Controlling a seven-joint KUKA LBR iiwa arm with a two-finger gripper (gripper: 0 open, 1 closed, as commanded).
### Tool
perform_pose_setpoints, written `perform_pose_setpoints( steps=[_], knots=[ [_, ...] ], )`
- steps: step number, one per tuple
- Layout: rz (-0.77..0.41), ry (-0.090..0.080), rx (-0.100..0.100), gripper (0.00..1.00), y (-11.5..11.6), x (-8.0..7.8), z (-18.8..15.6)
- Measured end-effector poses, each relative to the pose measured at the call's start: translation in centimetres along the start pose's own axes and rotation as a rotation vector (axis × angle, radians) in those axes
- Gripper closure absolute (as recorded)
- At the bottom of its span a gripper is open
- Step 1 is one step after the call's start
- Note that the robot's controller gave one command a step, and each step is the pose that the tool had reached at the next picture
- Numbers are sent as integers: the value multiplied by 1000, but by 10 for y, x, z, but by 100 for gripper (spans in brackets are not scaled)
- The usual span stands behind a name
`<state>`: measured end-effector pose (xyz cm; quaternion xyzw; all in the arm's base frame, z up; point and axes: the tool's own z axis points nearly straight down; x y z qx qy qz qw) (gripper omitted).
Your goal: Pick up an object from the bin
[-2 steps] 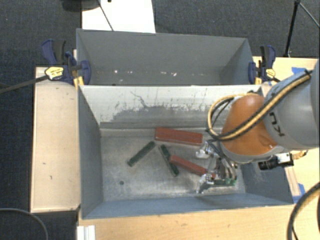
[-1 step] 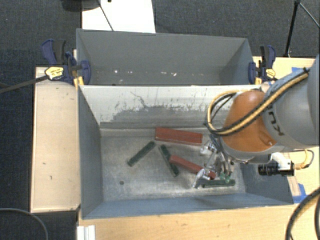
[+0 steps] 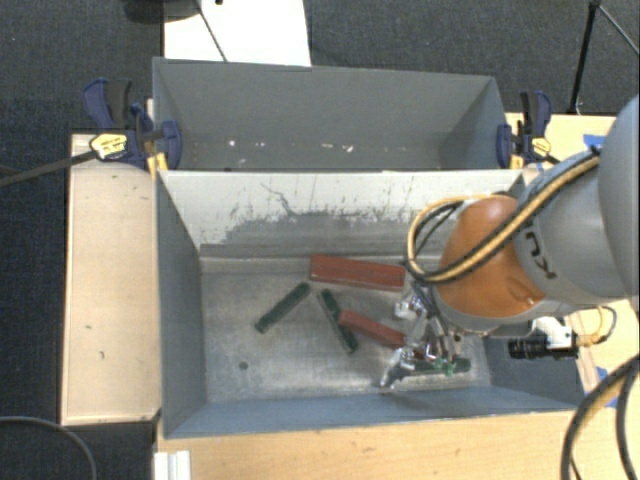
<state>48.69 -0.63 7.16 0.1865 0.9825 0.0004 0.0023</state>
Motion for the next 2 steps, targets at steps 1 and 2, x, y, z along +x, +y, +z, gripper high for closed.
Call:
perform_pose_setpoints(
  steps=[1, 2],
  knots=[
    [358, -13, -7, 100, 3, -1, -3],
    [358, -13, -7, 100, 3, -1, -3]
  ],
)
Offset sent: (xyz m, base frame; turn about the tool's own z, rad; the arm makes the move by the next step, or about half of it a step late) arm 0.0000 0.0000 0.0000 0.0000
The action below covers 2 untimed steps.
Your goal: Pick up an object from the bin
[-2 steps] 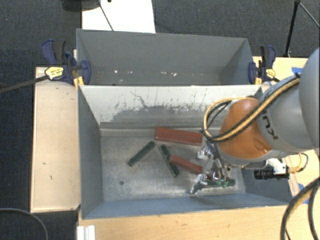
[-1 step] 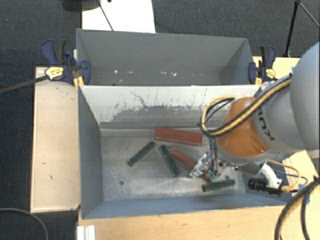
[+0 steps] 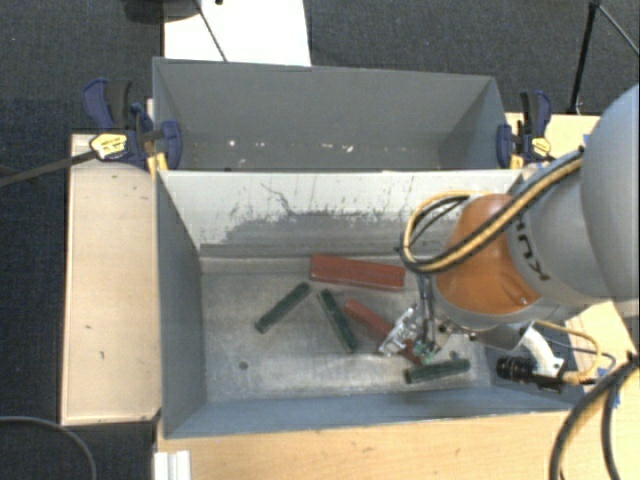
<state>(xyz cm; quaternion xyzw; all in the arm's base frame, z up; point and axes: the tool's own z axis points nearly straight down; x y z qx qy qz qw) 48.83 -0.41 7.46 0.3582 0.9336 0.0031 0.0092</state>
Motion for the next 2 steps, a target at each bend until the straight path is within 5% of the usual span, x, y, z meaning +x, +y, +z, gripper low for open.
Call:
perform_pose_setpoints(
  steps=[2],
  knots=[
    [-3, 13, 11, 100, -2, 2, -14]
  ],
)
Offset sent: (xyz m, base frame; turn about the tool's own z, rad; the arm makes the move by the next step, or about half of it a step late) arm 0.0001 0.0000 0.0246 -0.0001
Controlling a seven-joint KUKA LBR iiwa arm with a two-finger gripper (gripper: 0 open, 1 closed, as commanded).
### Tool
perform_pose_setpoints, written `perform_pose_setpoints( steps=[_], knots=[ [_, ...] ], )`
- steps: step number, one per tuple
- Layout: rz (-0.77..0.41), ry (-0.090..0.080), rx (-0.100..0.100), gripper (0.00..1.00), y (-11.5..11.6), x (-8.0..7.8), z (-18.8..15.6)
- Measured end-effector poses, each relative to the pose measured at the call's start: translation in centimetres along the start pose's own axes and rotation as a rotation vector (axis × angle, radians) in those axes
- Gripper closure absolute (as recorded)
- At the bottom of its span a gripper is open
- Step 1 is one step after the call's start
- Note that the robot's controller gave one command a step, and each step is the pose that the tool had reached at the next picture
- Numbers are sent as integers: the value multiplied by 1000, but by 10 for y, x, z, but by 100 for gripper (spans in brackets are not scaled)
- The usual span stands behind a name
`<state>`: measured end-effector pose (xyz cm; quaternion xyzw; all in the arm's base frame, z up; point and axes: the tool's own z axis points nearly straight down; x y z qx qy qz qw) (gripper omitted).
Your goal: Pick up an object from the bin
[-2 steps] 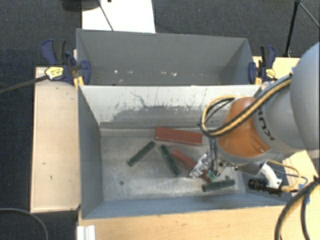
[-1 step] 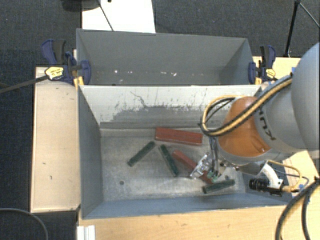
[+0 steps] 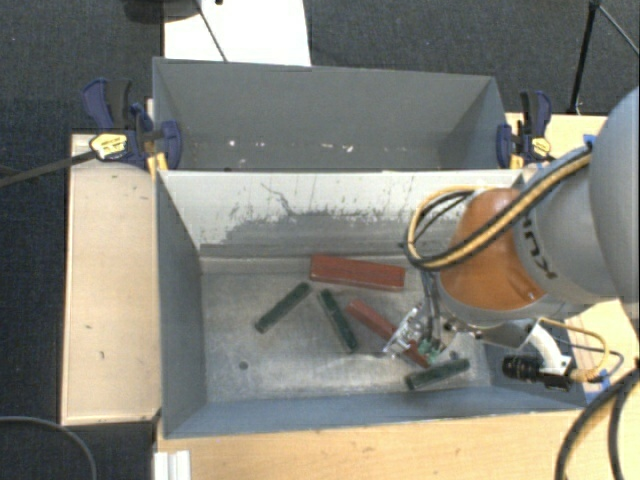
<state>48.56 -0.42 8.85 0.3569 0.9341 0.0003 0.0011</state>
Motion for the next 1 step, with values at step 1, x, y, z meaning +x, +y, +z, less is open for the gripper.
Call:
perform_pose_setpoints(
  steps=[1],
  knots=[
    [-1, -2, -1, 100, 1, -1, -6]
  ],
)
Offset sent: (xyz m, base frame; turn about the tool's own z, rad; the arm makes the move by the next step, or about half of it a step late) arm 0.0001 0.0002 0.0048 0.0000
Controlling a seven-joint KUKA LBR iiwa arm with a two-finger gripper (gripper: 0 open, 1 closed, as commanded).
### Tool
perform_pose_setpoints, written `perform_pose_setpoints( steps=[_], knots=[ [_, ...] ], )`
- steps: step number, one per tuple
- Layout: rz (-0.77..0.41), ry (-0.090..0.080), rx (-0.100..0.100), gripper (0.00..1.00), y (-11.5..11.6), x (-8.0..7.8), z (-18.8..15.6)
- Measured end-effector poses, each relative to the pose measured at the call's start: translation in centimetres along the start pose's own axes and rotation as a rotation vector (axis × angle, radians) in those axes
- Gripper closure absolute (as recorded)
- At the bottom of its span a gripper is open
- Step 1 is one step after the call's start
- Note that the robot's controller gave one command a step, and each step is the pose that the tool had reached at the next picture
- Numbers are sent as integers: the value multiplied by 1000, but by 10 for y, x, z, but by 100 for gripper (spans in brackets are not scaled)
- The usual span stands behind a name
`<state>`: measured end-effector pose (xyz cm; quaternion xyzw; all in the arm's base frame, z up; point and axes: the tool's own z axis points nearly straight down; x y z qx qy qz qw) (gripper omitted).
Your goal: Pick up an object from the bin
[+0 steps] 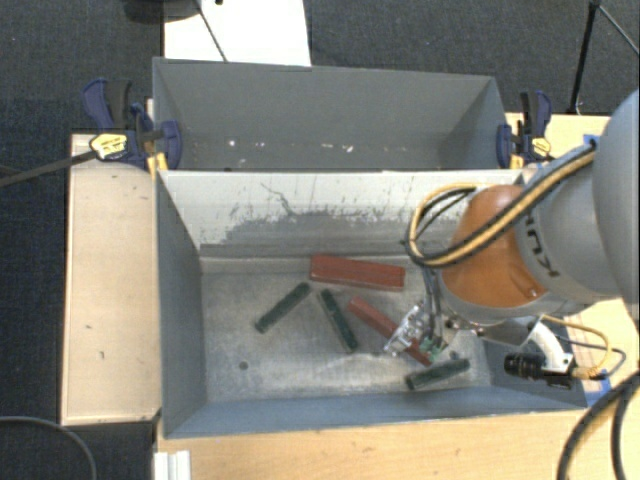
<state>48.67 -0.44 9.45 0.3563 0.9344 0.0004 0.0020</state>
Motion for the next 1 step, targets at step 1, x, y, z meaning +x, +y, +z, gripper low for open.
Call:
perform_pose_setpoints(
  steps=[1],
  knots=[
    [-1, 1, 0, 100, 0, 0, -3]
  ],
)
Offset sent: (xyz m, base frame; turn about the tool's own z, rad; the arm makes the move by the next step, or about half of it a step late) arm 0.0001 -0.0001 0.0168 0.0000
